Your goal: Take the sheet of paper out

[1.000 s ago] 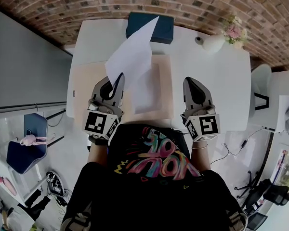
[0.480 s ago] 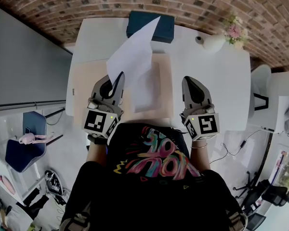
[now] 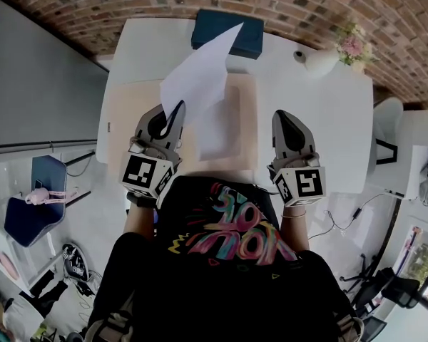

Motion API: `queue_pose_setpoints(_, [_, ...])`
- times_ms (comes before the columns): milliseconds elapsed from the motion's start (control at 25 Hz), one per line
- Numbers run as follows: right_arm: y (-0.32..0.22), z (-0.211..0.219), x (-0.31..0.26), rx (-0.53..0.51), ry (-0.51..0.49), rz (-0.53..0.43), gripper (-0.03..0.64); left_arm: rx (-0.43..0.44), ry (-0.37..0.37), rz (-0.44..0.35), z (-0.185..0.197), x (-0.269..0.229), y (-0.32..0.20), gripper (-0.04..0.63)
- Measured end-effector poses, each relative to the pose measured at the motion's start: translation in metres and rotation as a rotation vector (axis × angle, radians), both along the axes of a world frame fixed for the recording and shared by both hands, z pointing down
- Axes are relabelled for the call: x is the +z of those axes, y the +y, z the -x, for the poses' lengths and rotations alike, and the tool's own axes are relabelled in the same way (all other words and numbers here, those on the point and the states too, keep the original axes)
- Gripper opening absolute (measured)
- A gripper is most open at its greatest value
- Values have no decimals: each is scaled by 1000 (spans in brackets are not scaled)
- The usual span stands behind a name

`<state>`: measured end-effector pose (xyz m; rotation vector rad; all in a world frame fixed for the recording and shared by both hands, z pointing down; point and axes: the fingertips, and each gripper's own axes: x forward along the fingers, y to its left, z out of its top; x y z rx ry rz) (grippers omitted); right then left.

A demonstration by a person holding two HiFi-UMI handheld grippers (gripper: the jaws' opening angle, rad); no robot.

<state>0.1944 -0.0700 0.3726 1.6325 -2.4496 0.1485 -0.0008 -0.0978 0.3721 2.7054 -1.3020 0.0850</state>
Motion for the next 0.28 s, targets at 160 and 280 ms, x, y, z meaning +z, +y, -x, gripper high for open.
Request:
queue_pose_setpoints(160, [-1, 0, -1, 2, -4, -3, 18, 2, 9, 1, 1, 1, -2, 23])
queue_pose_setpoints(280, [-4, 0, -2, 4, -5, -11, 18, -2, 34, -2, 2, -1, -5, 23])
